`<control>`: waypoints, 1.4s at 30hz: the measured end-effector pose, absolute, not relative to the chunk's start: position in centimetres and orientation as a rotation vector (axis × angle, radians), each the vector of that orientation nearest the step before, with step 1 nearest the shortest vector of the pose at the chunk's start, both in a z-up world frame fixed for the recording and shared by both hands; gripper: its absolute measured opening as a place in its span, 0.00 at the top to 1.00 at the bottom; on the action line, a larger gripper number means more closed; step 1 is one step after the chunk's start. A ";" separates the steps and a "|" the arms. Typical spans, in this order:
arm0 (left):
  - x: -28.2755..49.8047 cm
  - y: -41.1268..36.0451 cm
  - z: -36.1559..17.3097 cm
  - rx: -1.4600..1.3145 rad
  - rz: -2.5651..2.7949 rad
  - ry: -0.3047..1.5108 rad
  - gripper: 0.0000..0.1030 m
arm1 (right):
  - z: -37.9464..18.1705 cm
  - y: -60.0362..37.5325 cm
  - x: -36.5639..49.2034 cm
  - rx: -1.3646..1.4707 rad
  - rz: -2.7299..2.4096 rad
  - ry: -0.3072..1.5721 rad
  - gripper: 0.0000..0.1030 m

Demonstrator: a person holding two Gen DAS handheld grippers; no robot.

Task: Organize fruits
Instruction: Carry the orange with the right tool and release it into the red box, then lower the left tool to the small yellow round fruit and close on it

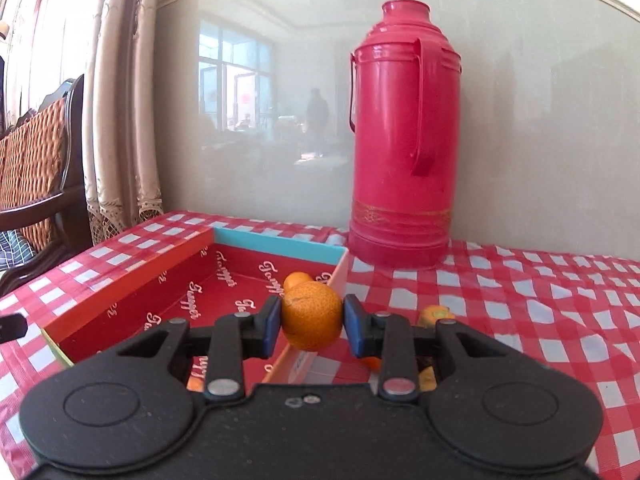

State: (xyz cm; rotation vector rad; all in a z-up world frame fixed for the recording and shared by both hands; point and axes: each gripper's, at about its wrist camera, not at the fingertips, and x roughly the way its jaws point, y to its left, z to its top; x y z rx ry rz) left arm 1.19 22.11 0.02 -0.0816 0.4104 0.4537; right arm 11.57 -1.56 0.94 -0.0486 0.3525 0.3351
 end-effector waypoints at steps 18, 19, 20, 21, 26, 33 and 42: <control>0.6 23.8 -0.2 -0.166 0.470 0.420 0.00 | 0.4 2.3 7.5 -0.132 0.408 0.087 0.06; 0.7 23.8 -0.1 -0.171 0.482 0.425 0.00 | 0.6 2.4 7.3 -0.155 0.389 0.072 0.06; 0.9 23.8 -0.2 -0.173 0.495 0.433 0.00 | 0.6 2.4 7.2 -0.163 0.360 0.049 0.06; 1.1 23.7 -0.2 -0.175 0.499 0.443 0.00 | 0.7 2.2 7.2 -0.163 0.346 0.037 0.06; 1.5 21.9 -0.1 -0.150 0.462 0.432 0.00 | 0.9 0.3 8.1 -0.162 0.336 0.098 0.06; 2.4 16.7 1.0 -0.112 0.344 0.359 0.00 | 1.0 -5.3 8.2 -0.174 0.219 0.157 0.06; 5.2 6.5 1.4 -0.091 0.093 0.341 0.00 | -0.2 -14.8 8.7 -0.069 0.029 0.251 0.06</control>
